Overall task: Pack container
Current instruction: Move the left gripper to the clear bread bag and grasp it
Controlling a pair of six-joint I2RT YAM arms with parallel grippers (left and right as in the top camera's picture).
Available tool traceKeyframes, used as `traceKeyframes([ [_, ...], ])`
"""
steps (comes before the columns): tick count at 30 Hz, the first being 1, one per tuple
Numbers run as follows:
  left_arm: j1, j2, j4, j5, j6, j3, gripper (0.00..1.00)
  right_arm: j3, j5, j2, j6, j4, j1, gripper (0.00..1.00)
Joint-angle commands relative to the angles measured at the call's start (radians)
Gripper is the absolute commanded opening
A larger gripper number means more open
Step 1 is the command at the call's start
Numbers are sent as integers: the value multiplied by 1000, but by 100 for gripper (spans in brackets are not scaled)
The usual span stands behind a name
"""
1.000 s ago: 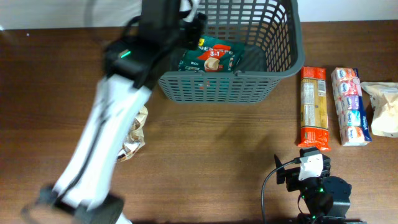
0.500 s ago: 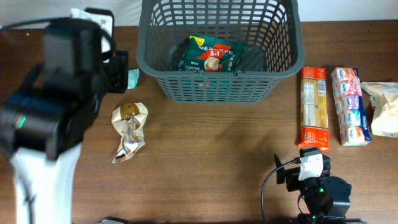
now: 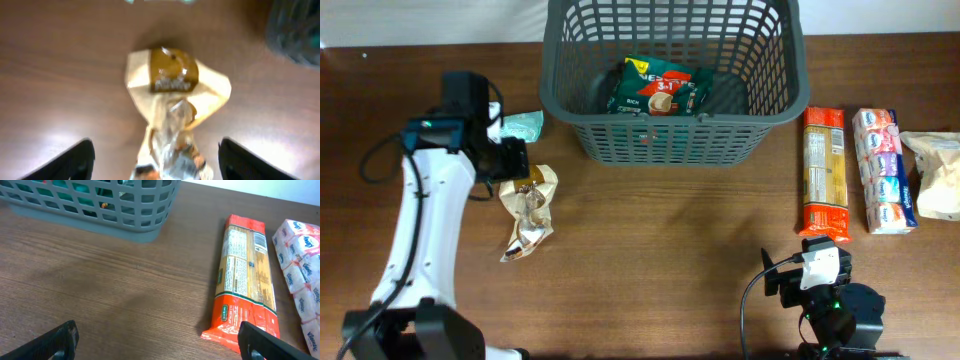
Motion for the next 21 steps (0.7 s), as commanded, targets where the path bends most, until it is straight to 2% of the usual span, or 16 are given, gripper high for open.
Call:
traceKeyframes([
  [1,-1,5,109,104,17,-188,74,-5,-5,-6,12,-1,7,99],
  [5,-1,10,200,144,17,-336,75,-5,-5,-6,12,-1,7,99],
  [11,-1,10,322,165,24,-466,74,-5,-5,-6,12,-1,7,99],
  [15,-1,12,414,171,43,-535,75,-5,-5,-6,12,-1,7,99],
  [21,-1,35,475,171,43,-565,73,-5,-5,-6,12,-1,7,99],
])
